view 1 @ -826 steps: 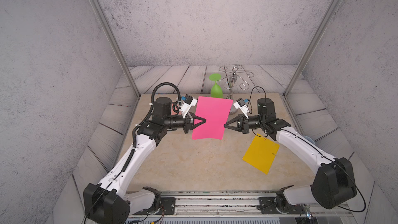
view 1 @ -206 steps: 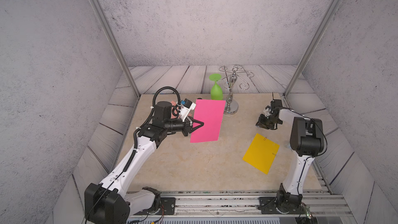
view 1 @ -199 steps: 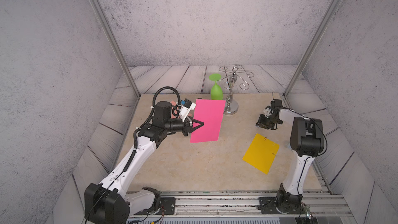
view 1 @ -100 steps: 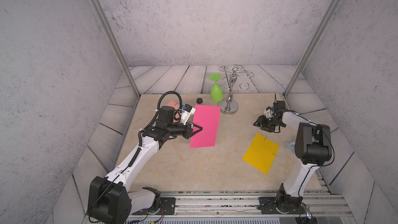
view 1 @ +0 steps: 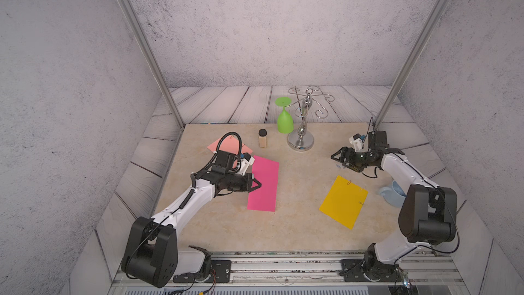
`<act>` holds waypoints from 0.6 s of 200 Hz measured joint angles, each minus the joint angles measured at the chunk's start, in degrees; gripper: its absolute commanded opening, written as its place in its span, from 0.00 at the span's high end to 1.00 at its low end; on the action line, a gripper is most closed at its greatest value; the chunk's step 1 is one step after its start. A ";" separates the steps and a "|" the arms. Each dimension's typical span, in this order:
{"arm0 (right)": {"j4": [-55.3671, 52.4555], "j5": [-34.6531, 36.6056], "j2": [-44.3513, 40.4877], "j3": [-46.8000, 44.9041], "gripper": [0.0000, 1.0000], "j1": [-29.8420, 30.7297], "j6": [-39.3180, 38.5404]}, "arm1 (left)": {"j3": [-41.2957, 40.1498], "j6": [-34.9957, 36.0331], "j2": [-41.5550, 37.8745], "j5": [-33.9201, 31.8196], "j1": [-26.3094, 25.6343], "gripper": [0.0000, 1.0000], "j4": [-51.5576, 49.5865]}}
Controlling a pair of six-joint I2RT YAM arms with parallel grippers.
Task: Unclip the paperclips from the documents
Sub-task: Place the document at the center of the board.
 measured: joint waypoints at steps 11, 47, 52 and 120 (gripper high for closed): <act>-0.02 -0.50 -0.26 -0.44 0.18 0.17 0.11 | -0.79 -0.79 1.01 -0.98 0.00 1.00 -0.85; -0.20 -1.40 -0.37 -1.01 0.17 0.76 0.37 | -2.03 -2.82 3.23 -5.31 0.00 1.00 -4.90; -0.20 -1.46 -0.37 -1.01 0.17 0.81 0.37 | -2.03 -3.06 3.52 -5.97 0.00 1.00 -5.40; -0.17 -1.68 -1.84 -1.25 0.17 1.55 0.33 | -2.05 -4.46 8.41 -14.40 0.00 1.00 -11.50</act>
